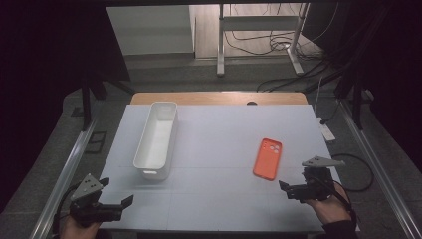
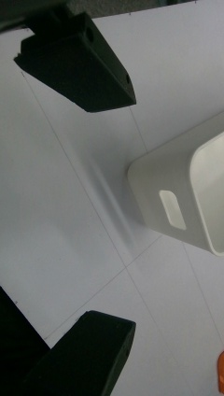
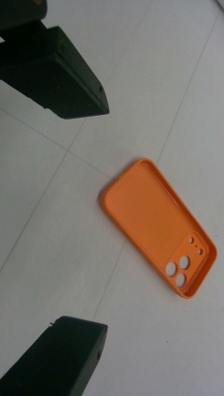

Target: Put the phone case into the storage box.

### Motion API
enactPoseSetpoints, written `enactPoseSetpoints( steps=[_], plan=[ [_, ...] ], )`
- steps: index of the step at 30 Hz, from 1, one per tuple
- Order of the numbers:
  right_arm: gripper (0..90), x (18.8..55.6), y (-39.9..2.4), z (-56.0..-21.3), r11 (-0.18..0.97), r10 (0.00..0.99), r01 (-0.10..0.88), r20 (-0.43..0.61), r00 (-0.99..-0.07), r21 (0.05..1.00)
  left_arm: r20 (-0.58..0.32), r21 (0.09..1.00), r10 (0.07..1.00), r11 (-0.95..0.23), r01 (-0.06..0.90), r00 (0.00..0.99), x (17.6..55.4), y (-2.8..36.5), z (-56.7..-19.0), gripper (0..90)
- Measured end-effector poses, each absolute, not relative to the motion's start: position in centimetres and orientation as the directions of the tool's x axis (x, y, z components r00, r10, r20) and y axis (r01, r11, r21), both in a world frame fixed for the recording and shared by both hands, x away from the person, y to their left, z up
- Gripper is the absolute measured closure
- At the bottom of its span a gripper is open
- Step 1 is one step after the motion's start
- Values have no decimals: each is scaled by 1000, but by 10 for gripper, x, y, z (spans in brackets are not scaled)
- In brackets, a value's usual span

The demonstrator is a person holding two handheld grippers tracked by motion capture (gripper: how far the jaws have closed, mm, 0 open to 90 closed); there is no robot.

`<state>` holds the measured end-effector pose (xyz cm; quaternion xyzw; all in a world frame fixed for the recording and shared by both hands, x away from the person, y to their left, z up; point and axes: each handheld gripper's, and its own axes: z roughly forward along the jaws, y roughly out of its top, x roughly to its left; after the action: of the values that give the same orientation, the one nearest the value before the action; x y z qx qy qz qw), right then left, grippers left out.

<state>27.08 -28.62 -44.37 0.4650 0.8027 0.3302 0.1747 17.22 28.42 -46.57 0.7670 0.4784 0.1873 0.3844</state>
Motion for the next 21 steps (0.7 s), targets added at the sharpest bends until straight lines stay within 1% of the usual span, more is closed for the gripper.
enactPoseSetpoints(
  steps=[7, 21],
  plan=[
    [0, 279, -283, -442, 355, 857, 616, 17, -514, 703, -80, 769, 878, -247, 590, 472, 172, 284, -466, 0],
    [0, 297, -275, -442, 369, 850, 617, 17, -527, 696, -82, 768, 879, -245, 592, 470, 173, 284, -466, 0]
  ],
)
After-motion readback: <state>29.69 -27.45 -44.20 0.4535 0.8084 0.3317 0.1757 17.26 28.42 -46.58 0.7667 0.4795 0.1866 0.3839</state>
